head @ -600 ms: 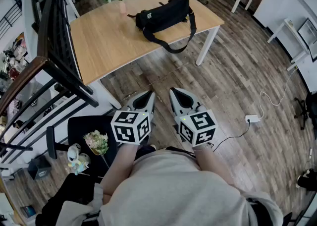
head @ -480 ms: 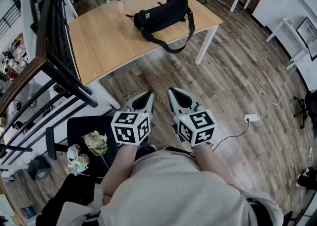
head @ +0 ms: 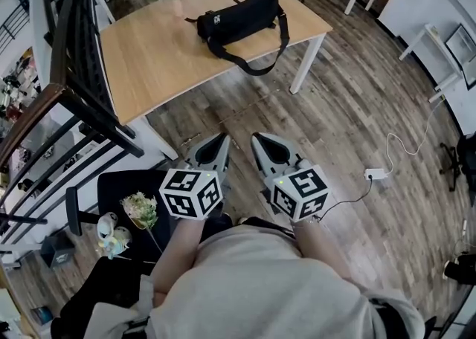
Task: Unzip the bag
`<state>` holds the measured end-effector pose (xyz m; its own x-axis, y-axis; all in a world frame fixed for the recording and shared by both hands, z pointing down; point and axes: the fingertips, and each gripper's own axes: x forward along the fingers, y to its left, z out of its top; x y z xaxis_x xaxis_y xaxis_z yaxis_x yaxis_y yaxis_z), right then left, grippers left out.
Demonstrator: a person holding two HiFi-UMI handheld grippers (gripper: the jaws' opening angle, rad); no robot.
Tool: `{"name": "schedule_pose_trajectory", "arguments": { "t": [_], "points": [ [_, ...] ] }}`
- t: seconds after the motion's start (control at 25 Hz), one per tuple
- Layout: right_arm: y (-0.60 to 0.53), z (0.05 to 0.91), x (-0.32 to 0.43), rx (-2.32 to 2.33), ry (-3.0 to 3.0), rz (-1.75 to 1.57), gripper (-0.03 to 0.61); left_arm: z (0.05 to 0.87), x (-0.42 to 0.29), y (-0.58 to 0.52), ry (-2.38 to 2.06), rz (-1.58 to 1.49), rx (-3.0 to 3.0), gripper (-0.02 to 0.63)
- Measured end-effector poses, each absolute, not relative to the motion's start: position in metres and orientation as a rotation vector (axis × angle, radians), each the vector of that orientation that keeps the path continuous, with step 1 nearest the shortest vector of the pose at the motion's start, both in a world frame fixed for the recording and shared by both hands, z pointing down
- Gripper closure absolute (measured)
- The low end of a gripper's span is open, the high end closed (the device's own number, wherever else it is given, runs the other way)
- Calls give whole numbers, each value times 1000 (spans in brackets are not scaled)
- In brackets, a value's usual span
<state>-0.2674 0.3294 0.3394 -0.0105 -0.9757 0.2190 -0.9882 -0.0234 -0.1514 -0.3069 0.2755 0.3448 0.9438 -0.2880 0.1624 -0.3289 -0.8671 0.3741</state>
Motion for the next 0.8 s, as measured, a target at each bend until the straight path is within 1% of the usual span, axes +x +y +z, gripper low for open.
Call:
{"name": "schedule_pose_trajectory", "arguments": {
  "t": [0.4,0.44,0.48,0.6,0.68,0.8],
  "points": [
    [361,358,-241,2245,-2107,477,568,367,-297,305,-531,288,2762,578],
    [364,359,-238,2253,-2103,486,556,368,-295,307,-533,298,2764,577],
    [367,360,-235,2263,-2101,495,521,369,-294,309,-533,307,2764,575],
    [371,362,-229,2293,-2098,516,518,371,-289,311,-528,336,2759,553],
    [371,365,-226,2295,-2100,536,512,373,-288,310,-532,352,2747,512],
    [362,372,-224,2284,-2103,562,506,377,-287,297,-551,363,2737,508]
  ]
}}
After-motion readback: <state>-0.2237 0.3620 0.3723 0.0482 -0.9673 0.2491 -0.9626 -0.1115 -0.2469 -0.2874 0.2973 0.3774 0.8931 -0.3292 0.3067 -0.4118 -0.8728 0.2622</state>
